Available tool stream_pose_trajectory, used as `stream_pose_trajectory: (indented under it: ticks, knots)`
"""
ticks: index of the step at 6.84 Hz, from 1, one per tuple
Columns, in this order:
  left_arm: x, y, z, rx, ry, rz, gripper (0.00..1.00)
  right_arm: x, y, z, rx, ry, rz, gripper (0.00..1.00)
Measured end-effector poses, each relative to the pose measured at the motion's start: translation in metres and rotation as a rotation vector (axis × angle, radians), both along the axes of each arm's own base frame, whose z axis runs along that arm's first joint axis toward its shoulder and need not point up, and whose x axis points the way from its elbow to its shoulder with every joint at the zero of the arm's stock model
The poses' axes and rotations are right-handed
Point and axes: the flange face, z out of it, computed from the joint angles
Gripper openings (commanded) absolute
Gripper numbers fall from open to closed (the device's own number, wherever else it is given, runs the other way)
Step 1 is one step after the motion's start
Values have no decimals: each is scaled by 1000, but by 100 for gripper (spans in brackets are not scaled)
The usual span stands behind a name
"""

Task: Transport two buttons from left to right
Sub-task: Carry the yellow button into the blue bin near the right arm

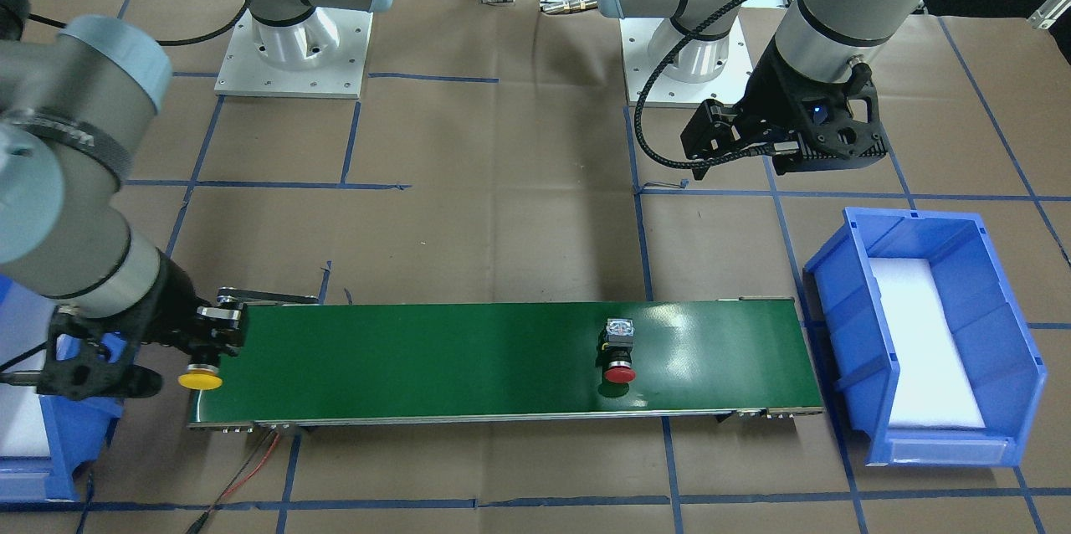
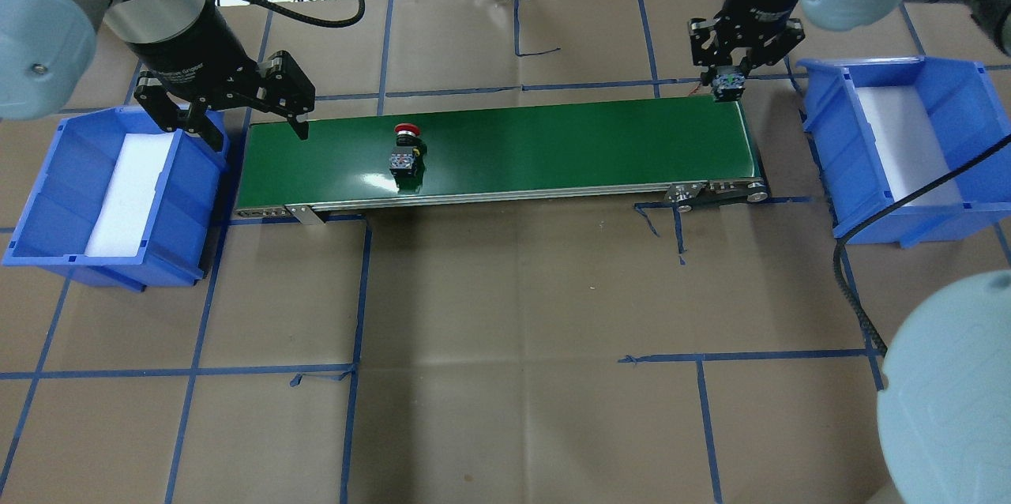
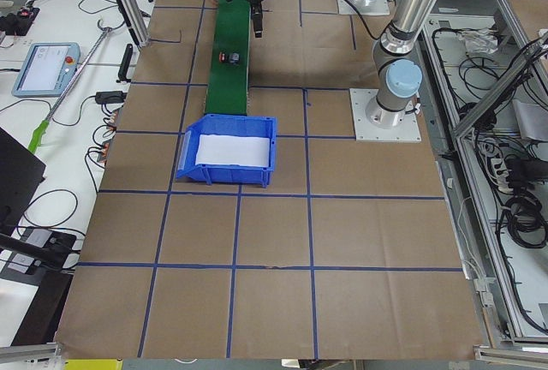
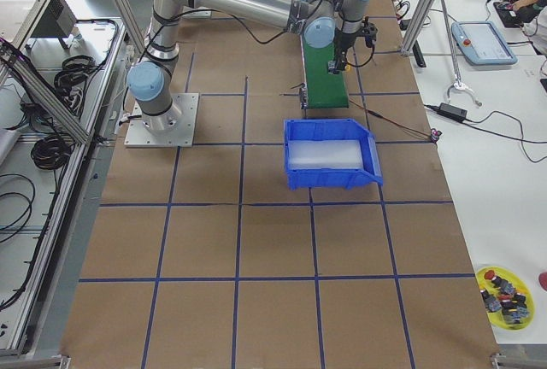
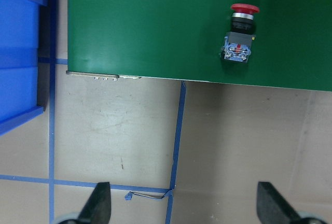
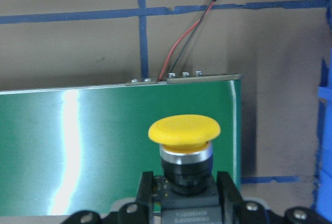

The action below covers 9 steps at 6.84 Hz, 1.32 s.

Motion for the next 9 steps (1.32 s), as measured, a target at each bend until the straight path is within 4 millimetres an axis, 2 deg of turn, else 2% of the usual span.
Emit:
stream_pose_trajectory:
  ticks: [1, 2, 4, 5, 6, 7, 9]
  knots:
    - [0, 0, 0, 0, 1, 0, 100, -45, 2, 23, -21, 11, 14, 3]
    - [0, 0, 0, 0, 2, 0, 100, -98, 10, 42, -37, 23, 41, 3]
    - [0, -1, 0, -1, 2, 1, 100, -194, 37, 50, -4, 30, 94, 2]
    - [1, -1, 0, -2, 2, 2, 100, -229, 53, 42, 20, 31, 97, 2]
    - [1, -2, 0, -1, 1, 2, 100, -247, 64, 21, 31, 35, 102, 2]
    - [1, -2, 0, -1, 1, 2, 100, -253, 73, -6, 27, 41, 110, 2]
    - [1, -2, 0, 0, 2, 2, 100, -252, 88, -55, 16, 43, 126, 3]
